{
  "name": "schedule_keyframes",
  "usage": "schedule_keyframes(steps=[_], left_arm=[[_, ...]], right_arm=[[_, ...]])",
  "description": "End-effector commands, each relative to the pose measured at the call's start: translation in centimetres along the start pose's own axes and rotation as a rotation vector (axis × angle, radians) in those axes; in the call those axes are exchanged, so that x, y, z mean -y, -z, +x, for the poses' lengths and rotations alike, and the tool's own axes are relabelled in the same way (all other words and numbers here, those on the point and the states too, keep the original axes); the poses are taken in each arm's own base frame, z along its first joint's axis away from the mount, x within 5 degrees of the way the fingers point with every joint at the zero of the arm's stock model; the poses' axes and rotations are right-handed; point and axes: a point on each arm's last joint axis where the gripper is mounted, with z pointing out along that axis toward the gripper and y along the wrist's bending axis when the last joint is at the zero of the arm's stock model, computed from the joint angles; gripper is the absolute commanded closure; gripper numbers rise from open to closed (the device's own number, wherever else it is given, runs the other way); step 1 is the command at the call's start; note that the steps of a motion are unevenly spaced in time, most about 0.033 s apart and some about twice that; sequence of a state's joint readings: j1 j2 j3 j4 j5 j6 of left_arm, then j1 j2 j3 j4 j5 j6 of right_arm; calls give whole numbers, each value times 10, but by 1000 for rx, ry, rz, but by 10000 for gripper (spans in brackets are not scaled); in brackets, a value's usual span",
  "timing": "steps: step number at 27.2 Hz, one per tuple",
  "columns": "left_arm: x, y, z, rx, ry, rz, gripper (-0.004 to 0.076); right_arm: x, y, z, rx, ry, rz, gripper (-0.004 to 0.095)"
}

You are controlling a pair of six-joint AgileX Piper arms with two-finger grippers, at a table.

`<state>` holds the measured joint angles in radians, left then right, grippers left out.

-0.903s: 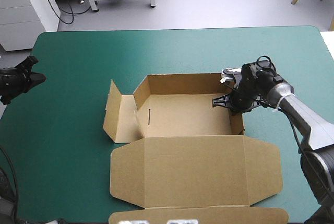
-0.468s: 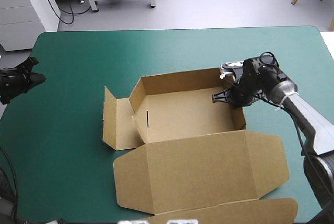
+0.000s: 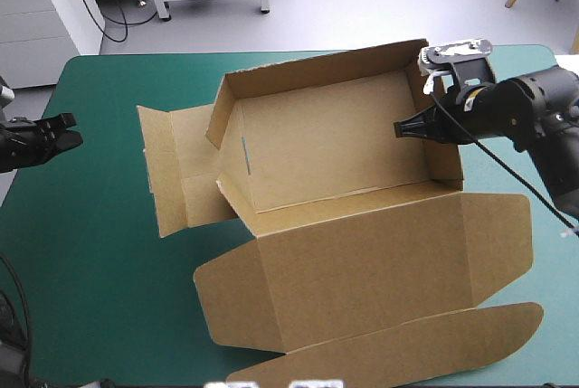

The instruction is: Fold the box

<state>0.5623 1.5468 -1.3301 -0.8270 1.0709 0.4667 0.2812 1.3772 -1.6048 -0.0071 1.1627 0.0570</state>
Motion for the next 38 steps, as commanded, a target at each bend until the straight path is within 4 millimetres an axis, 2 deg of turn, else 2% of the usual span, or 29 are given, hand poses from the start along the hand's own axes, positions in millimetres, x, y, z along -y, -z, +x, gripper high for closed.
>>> schedule_keyframes(steps=[1, 4, 6, 9, 13, 14, 16, 21, 30, 34, 38], left_arm=[[16, 15, -6, 73, -27, 41, 734], [16, 15, -6, 65, -69, 42, 724], [17, 15, -3, 43, -119, 53, 682], [18, 15, -2, 32, -143, 60, 536], [21, 13, 4, -38, -148, 110, 239], [21, 12, 6, -62, -144, 128, 188], [22, 9, 10, -123, -132, 176, 136], [42, 0, 11, -123, -176, 289, 136], [98, -23, 28, -185, -321, 465, 148], [130, -22, 39, -179, -393, 578, 148], [150, -9, 48, -160, -467, 618, 147]], right_arm=[[-1, 41, -6, 175, -10, -18, 927], [-2, 45, -6, 199, -22, -28, 927], [-2, 44, -6, 196, -28, -37, 927], [-3, 41, -7, 188, -32, -41, 927], [-4, 41, -7, 191, -37, -54, 927], [-4, 41, -8, 199, -38, -57, 927], [-5, 41, -9, 211, -57, -64, 927], [-7, 40, -12, 228, -81, -96, 927], [-9, 20, -22, 252, -75, -107, 927], [-9, 10, -29, 288, -73, -101, 927], [-6, 2, -33, 296, -60, -71, 927]])
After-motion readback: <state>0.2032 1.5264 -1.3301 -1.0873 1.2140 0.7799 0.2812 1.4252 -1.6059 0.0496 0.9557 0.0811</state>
